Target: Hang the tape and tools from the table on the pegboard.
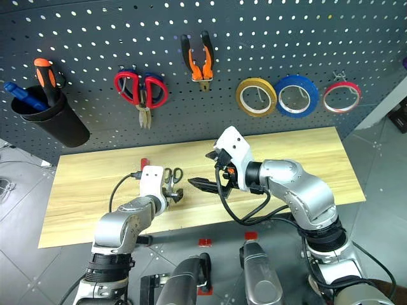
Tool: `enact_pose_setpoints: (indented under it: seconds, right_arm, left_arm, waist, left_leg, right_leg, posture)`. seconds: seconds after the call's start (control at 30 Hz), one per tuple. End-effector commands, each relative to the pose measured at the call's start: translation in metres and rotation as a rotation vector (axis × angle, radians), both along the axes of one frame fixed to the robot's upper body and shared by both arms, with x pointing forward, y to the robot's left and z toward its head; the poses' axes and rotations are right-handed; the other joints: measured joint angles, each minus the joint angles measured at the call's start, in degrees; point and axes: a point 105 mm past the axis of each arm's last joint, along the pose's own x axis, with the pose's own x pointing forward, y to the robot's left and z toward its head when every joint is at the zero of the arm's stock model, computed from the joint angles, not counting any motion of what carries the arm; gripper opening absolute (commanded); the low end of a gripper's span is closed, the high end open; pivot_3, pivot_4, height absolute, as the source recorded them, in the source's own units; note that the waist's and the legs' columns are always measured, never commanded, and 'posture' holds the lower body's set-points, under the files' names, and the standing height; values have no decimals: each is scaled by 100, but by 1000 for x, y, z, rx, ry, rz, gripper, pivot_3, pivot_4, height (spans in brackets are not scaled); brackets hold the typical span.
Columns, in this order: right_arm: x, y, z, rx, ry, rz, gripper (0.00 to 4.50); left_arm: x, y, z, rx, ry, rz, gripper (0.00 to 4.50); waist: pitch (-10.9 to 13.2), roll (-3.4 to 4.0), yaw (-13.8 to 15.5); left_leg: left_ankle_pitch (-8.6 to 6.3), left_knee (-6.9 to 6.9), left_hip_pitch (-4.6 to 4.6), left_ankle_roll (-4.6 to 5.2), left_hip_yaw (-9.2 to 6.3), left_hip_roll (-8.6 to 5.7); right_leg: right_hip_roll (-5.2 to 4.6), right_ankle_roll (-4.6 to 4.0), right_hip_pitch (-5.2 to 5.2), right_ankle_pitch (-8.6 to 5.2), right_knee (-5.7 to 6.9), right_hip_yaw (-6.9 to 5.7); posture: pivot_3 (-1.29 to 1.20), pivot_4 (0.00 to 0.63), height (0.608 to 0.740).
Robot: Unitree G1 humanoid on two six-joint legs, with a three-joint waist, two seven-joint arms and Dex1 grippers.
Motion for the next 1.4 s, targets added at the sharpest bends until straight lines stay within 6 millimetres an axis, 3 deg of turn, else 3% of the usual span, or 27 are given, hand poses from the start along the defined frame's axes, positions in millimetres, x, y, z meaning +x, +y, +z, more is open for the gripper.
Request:
enact_pose_setpoints:
  seconds: [0.03,0.37,0.5,0.87,1.0,1.13,1.27,1.4]
  right_arm:
    - [-14,6,3,-37,-5,76,4466]
    - [-12,4,1,-96,-16,89,4466]
    - [-10,2,3,-74,27,83,4500]
    - [0,-7,6,-27,156,34,4500]
    - [0,-7,7,-22,158,28,4500]
    - [-1,-7,14,-16,68,33,4500]
    - [-7,-11,26,-48,-198,86,4500]
    - [-12,-14,32,-73,-380,117,4500]
  left_arm:
    - [3,5,-6,54,42,3,4500]
    - [8,0,-34,-47,154,1,4500]
    - [7,2,-43,-27,193,-8,3746]
    - [0,2,-58,-30,240,-23,461]
    - [0,1,-57,-47,207,-21,347]
    - [2,1,-40,-45,98,-37,347]
    - [5,-4,6,-21,-185,-99,347]
    - [-11,-9,37,19,-378,-128,347]
  waist:
    - [0,0,-1]
    - [-4,-2,0]
    - [-8,-1,-8]
    - [-35,13,-10]
    - [-46,17,-13]
    - [-47,17,-26]
    - [-43,11,-35]
    - [-34,-6,-24]
  left_leg:
    - [0,0,0,0,0,0]
    - [0,1,5,-1,0,-1]
    - [0,2,10,-1,0,-1]
    - [0,2,17,0,1,-1]
    - [0,1,18,0,1,-1]
    - [0,0,17,0,2,-1]
    - [0,-3,12,-1,5,0]
    - [0,-2,0,-1,5,1]
  right_leg:
    - [0,1,0,0,0,0]
    - [-1,3,6,2,-1,-1]
    - [-1,7,11,4,0,0]
    - [-2,8,17,4,-2,1]
    - [-2,8,17,4,-2,1]
    - [-2,8,16,4,-4,2]
    - [-2,8,10,4,-9,3]
    - [-2,8,3,4,-12,2]
  posture:
    - [-334,346,740]
    - [-349,344,740]
    - [-351,343,740]
    - [-347,338,740]
    - [-350,336,740]
    - [-352,336,740]
    - [-351,337,740]
    - [-351,337,740]
